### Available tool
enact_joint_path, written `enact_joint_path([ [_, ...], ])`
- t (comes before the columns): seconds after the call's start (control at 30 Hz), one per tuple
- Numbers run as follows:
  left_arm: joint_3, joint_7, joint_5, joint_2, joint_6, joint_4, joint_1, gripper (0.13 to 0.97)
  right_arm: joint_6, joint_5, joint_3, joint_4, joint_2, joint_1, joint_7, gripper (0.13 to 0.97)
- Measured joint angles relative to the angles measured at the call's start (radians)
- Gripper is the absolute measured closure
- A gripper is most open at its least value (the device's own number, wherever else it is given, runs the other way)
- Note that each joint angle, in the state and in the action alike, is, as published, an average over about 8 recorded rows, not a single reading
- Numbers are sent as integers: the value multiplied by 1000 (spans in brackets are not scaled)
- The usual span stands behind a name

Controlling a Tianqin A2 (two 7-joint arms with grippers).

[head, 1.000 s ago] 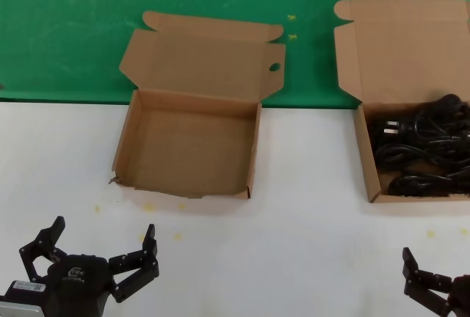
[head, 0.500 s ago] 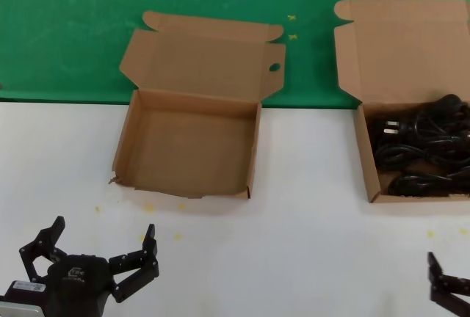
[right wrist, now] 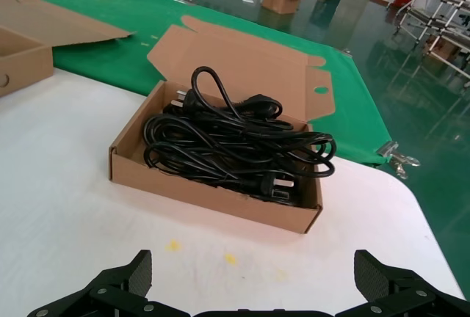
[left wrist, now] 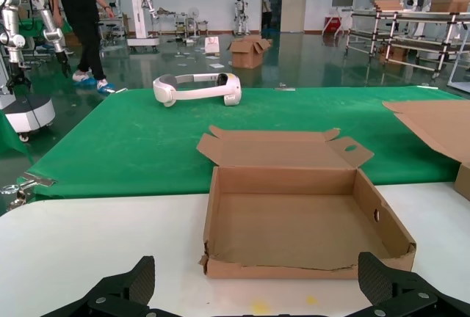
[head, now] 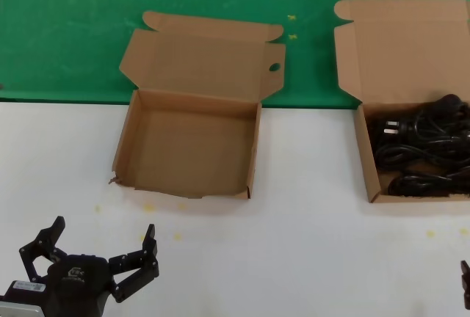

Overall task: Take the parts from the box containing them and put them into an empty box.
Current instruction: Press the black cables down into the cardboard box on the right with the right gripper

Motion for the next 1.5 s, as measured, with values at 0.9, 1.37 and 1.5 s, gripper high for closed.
enact_joint_path([
  [0.9, 0, 0, 0, 0, 0, 0, 0, 132, 153, 364, -333, -14, 232, 268, -328, 129],
  [1.37, 0, 0, 0, 0, 0, 0, 0, 132, 240, 612, -602, 18, 390, 528, -528, 129],
  [1.5, 0, 0, 0, 0, 0, 0, 0, 132, 264, 626, -718, 21, 422, 622, -516, 129],
])
